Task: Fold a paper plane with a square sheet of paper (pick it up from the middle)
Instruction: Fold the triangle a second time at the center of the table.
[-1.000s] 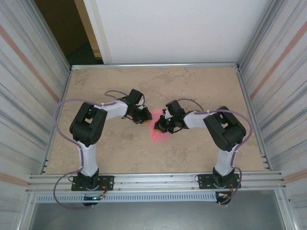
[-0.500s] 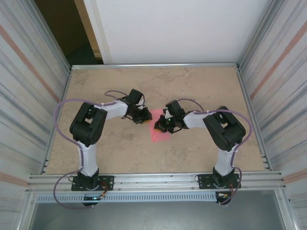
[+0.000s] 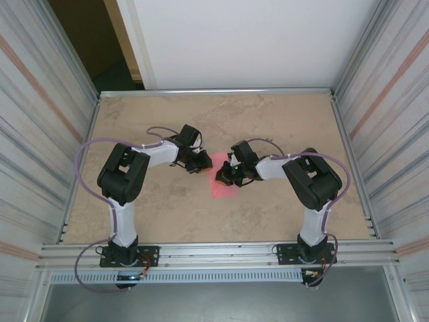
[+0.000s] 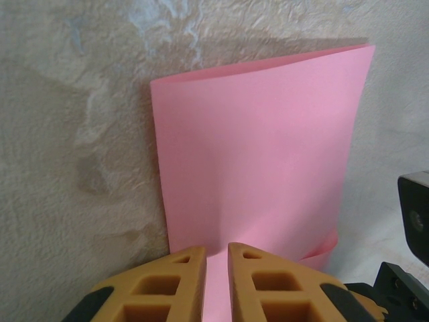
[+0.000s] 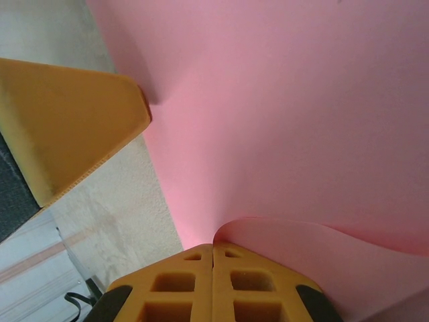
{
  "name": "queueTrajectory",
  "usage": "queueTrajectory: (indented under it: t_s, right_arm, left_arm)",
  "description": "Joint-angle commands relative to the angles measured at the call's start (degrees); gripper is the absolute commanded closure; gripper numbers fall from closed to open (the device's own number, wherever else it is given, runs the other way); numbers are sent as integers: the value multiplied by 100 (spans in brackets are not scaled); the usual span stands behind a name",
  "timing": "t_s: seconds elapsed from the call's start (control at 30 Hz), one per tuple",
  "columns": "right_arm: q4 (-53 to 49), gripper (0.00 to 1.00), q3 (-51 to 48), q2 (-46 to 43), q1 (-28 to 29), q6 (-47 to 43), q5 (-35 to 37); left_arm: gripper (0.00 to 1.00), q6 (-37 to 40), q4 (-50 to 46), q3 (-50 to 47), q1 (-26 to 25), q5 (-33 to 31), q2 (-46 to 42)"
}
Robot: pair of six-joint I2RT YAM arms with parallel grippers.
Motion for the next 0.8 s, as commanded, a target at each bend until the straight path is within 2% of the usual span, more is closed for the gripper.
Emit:
queueTrajectory:
  t_s: [0.0,0.77]
  right_arm:
    - [62,100,111,111,37,128,135]
    - [38,100,62,145,26,176,182]
  left_arm:
    - [82,-56,-122,-96,19,-3,208]
    - [82,-53,-112,-131,17,6,178]
